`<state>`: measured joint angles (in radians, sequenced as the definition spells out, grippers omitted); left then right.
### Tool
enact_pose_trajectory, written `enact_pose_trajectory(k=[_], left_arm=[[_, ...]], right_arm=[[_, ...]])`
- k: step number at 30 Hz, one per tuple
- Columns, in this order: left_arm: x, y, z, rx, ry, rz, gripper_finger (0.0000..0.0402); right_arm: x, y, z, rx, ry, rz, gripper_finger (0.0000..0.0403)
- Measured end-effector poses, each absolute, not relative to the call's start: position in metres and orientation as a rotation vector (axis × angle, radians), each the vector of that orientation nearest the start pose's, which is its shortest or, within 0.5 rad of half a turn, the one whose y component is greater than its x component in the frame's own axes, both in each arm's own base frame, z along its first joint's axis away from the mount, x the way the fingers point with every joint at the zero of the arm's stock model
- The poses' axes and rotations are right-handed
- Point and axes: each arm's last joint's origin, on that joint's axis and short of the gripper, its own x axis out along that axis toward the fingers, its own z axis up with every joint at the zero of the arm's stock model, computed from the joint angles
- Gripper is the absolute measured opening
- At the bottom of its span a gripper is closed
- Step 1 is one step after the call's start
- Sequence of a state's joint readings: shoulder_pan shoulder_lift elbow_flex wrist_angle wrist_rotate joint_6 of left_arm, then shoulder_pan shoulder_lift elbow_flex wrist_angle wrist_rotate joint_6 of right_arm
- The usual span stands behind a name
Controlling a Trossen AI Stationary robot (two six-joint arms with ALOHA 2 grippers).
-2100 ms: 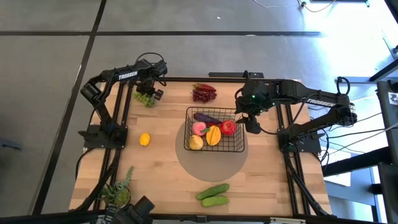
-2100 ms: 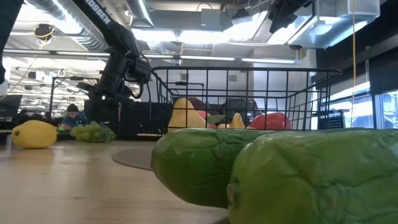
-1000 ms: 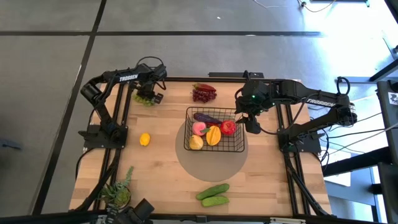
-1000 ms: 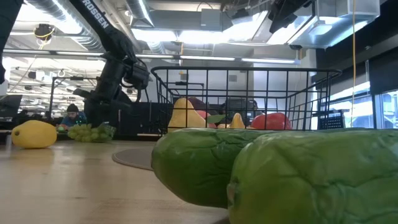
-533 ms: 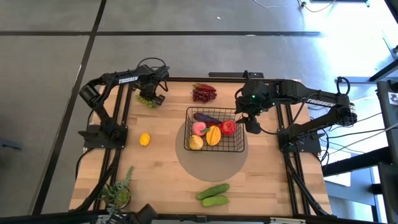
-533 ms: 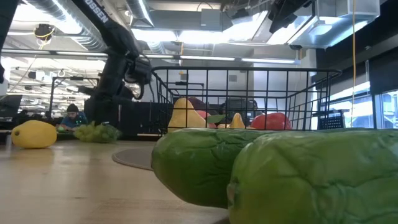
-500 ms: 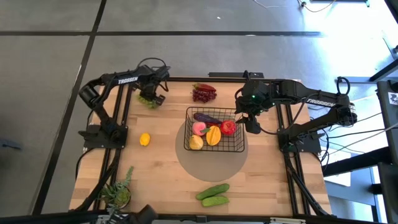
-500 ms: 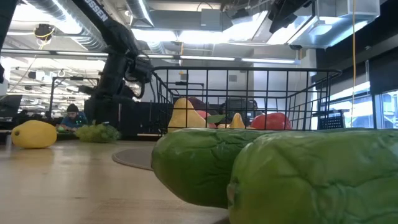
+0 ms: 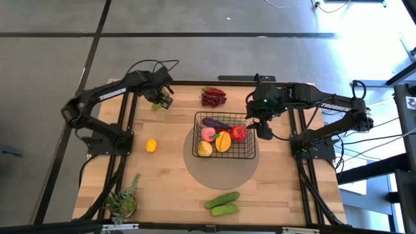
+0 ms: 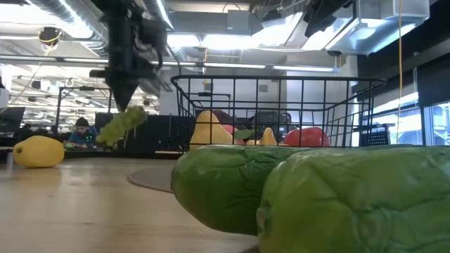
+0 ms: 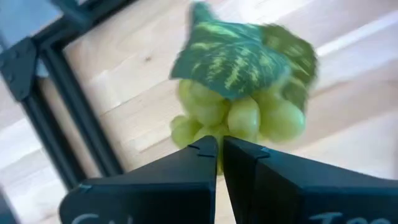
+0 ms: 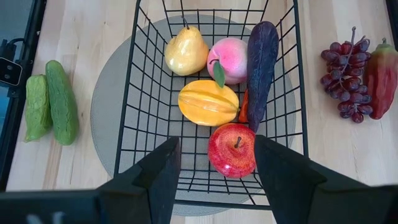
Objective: Build produce basket
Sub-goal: Put the green grapes into the black wire basket
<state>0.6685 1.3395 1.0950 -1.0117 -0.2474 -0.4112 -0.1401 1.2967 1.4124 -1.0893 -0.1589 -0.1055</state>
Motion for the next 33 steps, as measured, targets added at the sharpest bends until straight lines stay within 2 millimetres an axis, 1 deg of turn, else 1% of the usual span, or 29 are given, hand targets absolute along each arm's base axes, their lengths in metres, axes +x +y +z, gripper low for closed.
enact_pose_trajectory(k=[4,8,12,18,26,29,33], left_arm=[[0.179,0.136,0.291,-0.614,0.958,0.985,0.0],[0.176,0.12,0.31,-0.636,0.817,0.905,0.0],[0.181,0.106,0.324,-0.646,0.69,0.806,0.0],[0.2,0.087,0.342,-0.618,0.499,0.621,0.0],[0.232,0.064,0.368,-0.578,0.224,0.325,0.0],[0.243,0.056,0.371,-0.569,0.171,0.266,0.0],[0.261,0.048,0.366,-0.566,0.154,0.215,0.0]], right_arm=[[0.236,-0.029,0.367,0.047,0.954,0.067,0.0199],[0.235,-0.029,0.368,0.045,0.953,0.064,0.0199],[0.23,-0.03,0.371,0.022,0.944,-0.004,0.0199],[0.211,-0.029,0.386,0.013,0.878,-0.098,0.0199],[0.184,-0.026,0.402,0.025,0.786,-0.132,0.0199],[0.178,-0.025,0.405,0.024,0.765,-0.133,0.0199],[0.173,-0.025,0.408,0.02,0.749,-0.132,0.0199]])
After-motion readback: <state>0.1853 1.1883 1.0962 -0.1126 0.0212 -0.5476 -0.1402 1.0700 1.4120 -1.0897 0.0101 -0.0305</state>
